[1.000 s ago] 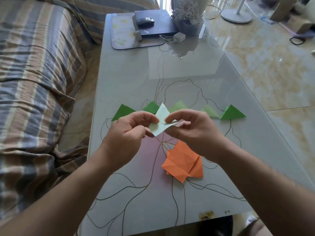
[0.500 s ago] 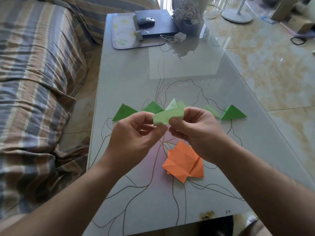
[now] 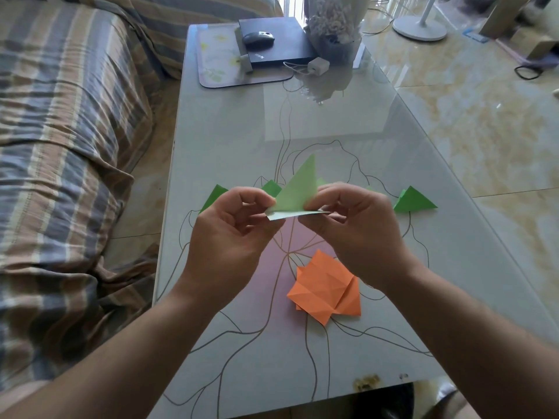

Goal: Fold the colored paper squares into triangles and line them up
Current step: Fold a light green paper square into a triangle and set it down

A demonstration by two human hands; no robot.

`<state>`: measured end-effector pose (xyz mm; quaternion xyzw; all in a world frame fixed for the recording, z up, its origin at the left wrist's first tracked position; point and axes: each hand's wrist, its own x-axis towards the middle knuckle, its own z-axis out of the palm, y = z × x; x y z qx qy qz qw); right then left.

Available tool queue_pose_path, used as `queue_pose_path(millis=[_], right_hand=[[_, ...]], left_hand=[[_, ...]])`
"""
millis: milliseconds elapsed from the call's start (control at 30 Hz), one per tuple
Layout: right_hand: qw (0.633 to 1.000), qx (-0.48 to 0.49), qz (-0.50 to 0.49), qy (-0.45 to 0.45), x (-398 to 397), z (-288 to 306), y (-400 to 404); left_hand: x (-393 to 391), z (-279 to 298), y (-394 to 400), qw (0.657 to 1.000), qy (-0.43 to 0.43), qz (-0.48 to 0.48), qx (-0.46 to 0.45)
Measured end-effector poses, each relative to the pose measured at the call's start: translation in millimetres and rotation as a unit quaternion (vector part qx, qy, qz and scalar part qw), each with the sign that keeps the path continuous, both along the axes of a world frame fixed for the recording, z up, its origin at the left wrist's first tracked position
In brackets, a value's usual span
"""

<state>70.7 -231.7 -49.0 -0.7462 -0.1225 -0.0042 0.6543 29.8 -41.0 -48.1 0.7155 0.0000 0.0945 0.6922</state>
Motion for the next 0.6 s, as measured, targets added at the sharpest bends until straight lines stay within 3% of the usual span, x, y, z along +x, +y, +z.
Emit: queue_pose_path(millis=[233,467,600], right_hand=[[0.994,-0.082,-0.006,-0.072,-2.4,3.3,-2.3],[0.995,-0.08,0.014,-0.059,0.3,2.0,-2.9],[0.999,-0.02,0.039,-0.021,-3.4,1.2,1.2]], left_hand=[[1.2,-0.4,12.3,0.987,-0.065,0.002,0.147],[0.9,-0.5,7.0,0.991,-0.06,-0.023,0.119],[1.7,2.7,4.8,1.0,0.009,-0.021,0.009]])
